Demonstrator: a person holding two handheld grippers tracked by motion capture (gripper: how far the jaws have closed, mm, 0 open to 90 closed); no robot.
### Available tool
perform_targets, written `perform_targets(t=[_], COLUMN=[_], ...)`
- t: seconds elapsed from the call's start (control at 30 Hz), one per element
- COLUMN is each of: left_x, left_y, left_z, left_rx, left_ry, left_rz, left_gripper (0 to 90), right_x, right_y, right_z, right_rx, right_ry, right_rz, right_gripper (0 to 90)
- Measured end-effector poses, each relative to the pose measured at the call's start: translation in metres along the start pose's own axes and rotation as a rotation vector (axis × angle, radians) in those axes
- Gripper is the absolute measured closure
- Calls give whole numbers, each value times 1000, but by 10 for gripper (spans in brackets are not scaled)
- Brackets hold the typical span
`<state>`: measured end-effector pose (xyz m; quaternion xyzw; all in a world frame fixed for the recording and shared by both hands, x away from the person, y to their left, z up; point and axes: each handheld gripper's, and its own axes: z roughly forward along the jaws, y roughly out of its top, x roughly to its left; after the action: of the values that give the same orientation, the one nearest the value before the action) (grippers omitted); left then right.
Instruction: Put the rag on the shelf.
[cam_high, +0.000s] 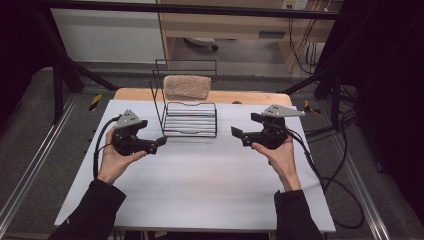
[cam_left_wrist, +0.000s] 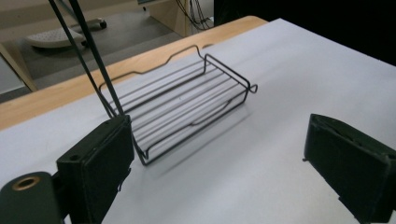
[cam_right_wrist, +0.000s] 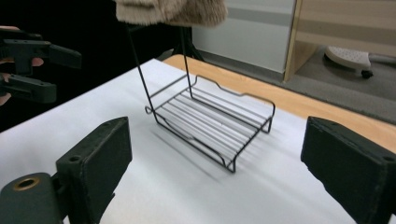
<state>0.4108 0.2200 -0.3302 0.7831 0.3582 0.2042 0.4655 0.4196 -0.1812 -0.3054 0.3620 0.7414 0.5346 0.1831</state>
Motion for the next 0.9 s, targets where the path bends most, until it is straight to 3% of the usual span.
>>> perform_targets(t=[0.37,0.5,0.9], left_x=[-3,-4,-2], left_y=[-39,-54,-95], left_z=[0,2,-2], left_rx=[32,54,88], left_ry=[-11,-12,-14], left_rz=[-9,-4,-8], left_gripper=[80,82,77], right_x=[-10,-13,-19], right_y=[-44,-58,-106], right_z=[-10,-14,-22], right_rx=[66,79,155], right_ry=[-19,-8,35], right_rz=[39,59,49], right_gripper=[13,7,6])
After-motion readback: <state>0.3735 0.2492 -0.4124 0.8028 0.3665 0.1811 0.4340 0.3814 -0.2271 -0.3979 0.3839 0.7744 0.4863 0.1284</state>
